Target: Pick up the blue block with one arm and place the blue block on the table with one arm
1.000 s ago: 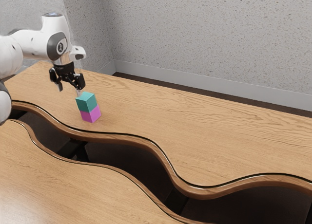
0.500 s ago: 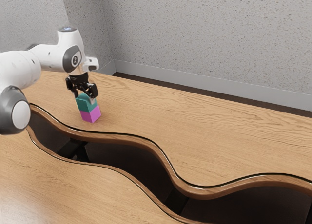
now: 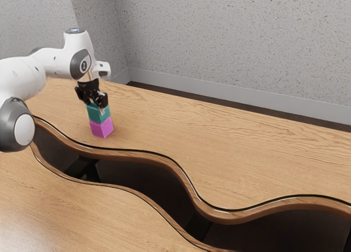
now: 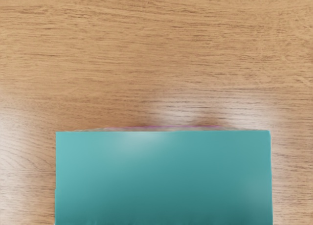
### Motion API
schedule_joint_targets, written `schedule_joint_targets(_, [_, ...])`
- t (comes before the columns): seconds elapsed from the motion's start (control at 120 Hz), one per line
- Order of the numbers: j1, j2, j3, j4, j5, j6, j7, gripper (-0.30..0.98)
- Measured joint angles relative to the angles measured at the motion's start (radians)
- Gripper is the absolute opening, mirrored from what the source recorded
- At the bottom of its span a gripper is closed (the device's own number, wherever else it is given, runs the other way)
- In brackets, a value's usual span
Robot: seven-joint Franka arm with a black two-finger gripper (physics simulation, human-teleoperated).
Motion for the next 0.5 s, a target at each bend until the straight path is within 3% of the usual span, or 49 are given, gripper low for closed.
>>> schedule_joint_targets(0.3, [-0.081,-0.003,-0.049,0.033,0.008,-0.039,-0.001,0.29])
schedule_joint_targets(0.5, [-0.093,0.058,-0.098,0.032,0.01,-0.023,-0.01,0.28])
